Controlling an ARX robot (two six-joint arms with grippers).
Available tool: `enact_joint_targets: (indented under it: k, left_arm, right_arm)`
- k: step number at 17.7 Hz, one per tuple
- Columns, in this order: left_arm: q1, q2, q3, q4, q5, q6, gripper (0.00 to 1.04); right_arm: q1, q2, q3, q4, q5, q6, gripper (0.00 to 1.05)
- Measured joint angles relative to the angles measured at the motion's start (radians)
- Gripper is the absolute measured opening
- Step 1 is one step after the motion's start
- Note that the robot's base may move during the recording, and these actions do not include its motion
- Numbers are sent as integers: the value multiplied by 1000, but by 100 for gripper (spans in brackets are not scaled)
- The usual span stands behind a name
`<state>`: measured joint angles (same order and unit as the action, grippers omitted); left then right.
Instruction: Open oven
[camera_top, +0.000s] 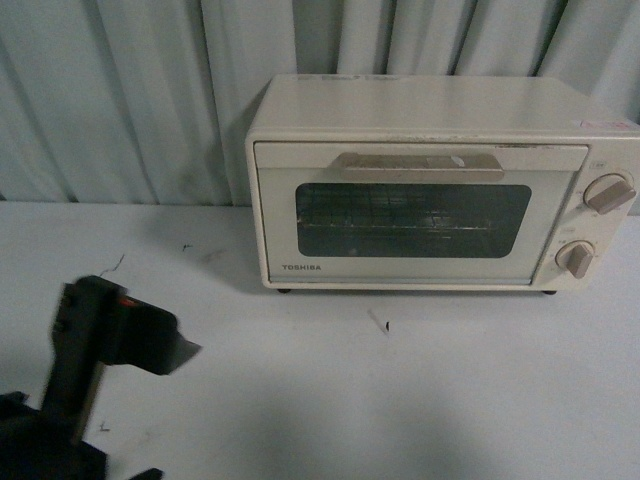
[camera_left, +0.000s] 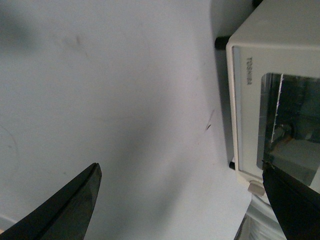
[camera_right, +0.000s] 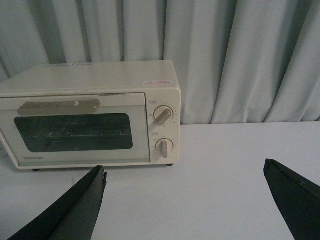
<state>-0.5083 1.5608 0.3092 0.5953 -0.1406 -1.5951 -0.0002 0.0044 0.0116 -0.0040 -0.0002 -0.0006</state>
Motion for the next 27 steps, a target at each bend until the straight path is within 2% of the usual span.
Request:
enact_joint_targets:
  k: [3,6,16,27]
  left_arm:
    - [-70,210,100,109,0,-86,98]
    - [-87,340,175,162,9,-131,98]
    - [-80,512,346,231,29,-151,98]
    - [-66,569,413,279,37,-151,98]
  right_arm:
    - [0,0,0,0,0,0,98]
    - [0,0,0,0,0,0,98]
    - [0,0,0,0,0,0,98]
    - [0,0,0,0,0,0,98]
